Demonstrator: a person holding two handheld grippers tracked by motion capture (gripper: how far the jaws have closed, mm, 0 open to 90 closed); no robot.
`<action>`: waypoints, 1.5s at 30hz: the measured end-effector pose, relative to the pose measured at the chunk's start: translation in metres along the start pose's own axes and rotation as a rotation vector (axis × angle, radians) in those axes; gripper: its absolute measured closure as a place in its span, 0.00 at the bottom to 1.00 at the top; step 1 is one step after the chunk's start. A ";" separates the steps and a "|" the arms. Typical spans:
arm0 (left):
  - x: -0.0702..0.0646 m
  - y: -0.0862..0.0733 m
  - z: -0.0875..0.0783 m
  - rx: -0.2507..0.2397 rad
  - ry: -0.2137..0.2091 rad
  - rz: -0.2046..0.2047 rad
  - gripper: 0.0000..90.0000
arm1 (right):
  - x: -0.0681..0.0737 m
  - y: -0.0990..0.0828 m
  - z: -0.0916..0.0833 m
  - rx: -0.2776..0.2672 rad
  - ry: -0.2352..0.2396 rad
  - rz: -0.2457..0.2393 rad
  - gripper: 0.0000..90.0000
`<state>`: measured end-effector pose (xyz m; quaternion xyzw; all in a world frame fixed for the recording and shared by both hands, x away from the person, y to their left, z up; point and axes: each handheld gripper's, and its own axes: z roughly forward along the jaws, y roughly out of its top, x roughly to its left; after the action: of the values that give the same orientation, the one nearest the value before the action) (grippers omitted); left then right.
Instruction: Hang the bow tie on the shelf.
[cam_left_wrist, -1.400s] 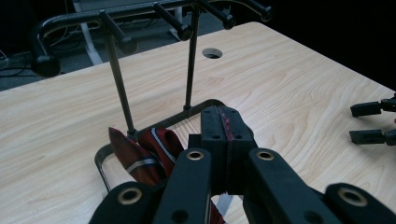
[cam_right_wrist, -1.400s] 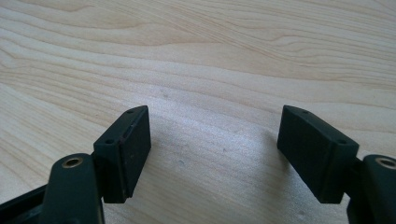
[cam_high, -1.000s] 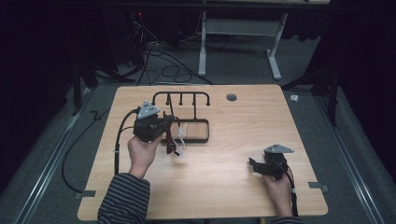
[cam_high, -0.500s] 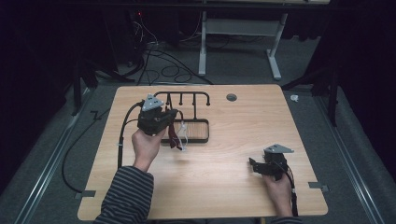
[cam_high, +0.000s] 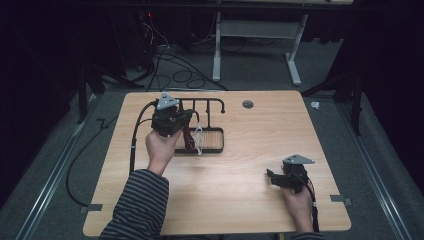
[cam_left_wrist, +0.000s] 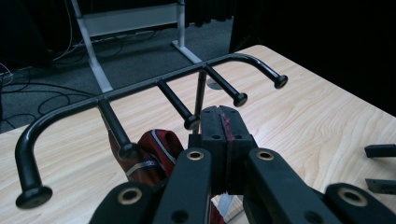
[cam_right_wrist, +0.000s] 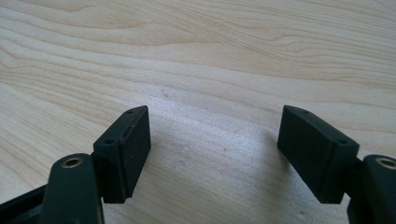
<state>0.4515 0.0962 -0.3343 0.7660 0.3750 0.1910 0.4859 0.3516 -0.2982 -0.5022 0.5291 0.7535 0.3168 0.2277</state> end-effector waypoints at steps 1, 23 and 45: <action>0.000 0.001 0.001 0.003 0.003 0.002 1.00 | 0.000 0.000 0.000 0.000 0.000 0.000 0.30; 0.018 0.009 0.025 0.016 0.079 -0.038 1.00 | 0.000 0.000 0.000 0.000 0.001 -0.001 0.30; 0.015 0.009 0.015 0.028 0.079 -0.008 0.89 | 0.000 0.000 0.000 0.000 0.001 -0.001 0.30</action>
<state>0.4745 0.0966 -0.3343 0.7629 0.3997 0.2139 0.4609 0.3516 -0.2982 -0.5022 0.5285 0.7539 0.3172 0.2275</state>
